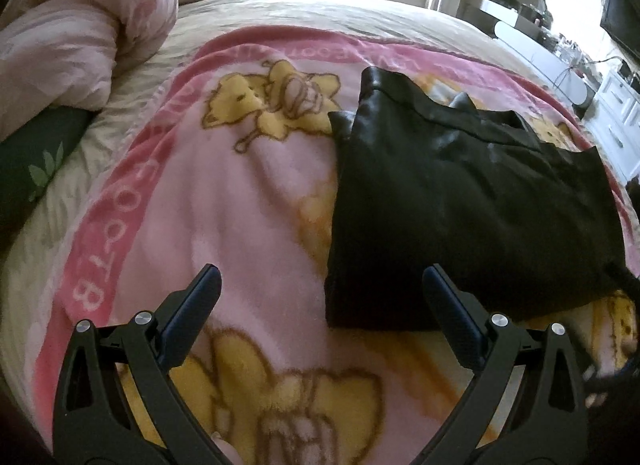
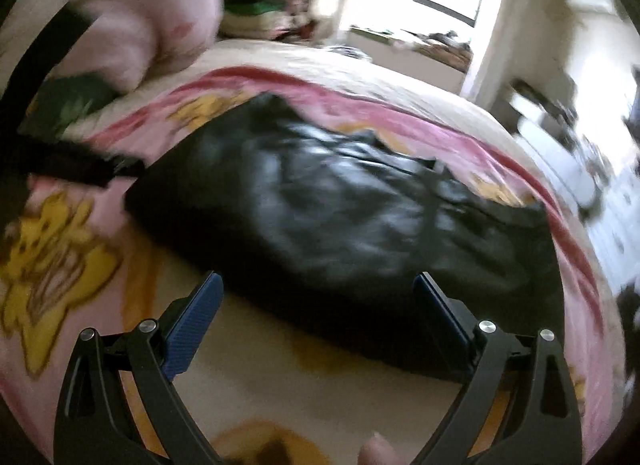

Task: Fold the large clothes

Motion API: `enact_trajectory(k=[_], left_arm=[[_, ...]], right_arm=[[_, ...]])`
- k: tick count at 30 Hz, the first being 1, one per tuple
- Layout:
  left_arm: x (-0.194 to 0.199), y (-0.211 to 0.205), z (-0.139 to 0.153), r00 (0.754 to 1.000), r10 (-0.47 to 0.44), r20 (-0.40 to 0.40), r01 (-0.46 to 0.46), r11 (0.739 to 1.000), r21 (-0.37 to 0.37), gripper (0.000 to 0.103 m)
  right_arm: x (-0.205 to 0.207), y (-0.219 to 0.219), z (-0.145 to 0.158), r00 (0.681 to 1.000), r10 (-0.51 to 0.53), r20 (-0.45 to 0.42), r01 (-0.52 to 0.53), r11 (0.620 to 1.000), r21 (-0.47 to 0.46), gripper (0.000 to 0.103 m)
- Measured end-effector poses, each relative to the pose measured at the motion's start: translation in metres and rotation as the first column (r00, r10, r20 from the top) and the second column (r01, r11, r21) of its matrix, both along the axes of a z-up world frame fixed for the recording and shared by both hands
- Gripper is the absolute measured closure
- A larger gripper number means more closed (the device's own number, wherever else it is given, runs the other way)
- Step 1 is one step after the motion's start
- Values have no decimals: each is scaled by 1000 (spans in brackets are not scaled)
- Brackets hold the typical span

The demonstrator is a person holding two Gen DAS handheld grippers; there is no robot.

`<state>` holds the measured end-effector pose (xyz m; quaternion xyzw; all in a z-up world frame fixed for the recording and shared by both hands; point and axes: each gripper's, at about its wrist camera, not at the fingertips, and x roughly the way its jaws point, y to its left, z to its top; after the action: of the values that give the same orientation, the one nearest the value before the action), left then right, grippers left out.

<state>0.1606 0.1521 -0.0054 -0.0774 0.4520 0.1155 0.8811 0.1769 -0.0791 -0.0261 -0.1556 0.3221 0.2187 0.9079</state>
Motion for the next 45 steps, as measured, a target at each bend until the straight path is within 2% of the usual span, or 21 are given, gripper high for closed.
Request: enact_trajectory(k=[1,4,7,11,15,17,20,21,23,25,28,31,34,37,39,41,45], left_arm=[[3,0,0,1000,-3,0,3,1000,0,8],[17,-1,-1,1000,-23,2,23,1000,-4,8],[30,-2,-3,999,-48,19,48,998,-31,8],[50,-2,-13,994,-103,26,105,987,-118,8],[69,2,-38,991,-127,-32,118,971,-207,8],[71,7,-47,992,-119,-32,106,957,-270,8],[71,10,-48,993,-119,-16,109,947,-302,8],[71,8,-48,993,-120,-10,111,949,-296,8],[70,7,-48,993,-117,-2,112,949,-295,8],[71,5,-48,993,-119,-2,113,949,-293,8],[72,4,-44,992,-127,1,123,956,-265,8],[73,4,-40,992,-126,8,124,961,-249,8],[73,3,-36,992,-125,9,124,967,-224,8],[73,2,-33,993,-122,8,121,973,-197,8],[74,2,-30,993,-121,9,121,975,-185,8],[74,3,-28,993,-118,14,118,978,-173,8],[75,6,-27,994,-106,10,106,982,-159,8]], right_arm=[[7,-6,1,999,-30,-13,30,999,20,21],[33,-26,-7,989,-106,-106,112,992,54,43],[49,-31,-30,971,-96,-220,109,993,44,45],[56,-38,-44,956,-91,-279,118,990,82,45],[54,-34,-39,952,-88,-293,107,993,50,45],[61,-37,-27,940,-80,-331,116,989,90,44],[80,-37,2,962,-75,-262,123,978,171,48],[90,-34,8,965,-89,-248,135,975,176,50],[117,-25,16,965,-110,-237,154,972,178,65],[146,-14,15,954,-150,-260,195,969,154,69],[177,-5,7,934,-207,-292,248,963,108,69],[202,2,-23,893,-251,-375,280,960,24,68],[203,-2,-33,896,-247,-370,281,959,41,68],[197,-4,-27,910,-233,-344,266,962,53,68],[177,-8,-7,933,-195,-302,233,968,92,66],[151,-9,10,958,-131,-256,172,975,143,60],[87,-5,25,988,-10,-155,38,984,176,32]])
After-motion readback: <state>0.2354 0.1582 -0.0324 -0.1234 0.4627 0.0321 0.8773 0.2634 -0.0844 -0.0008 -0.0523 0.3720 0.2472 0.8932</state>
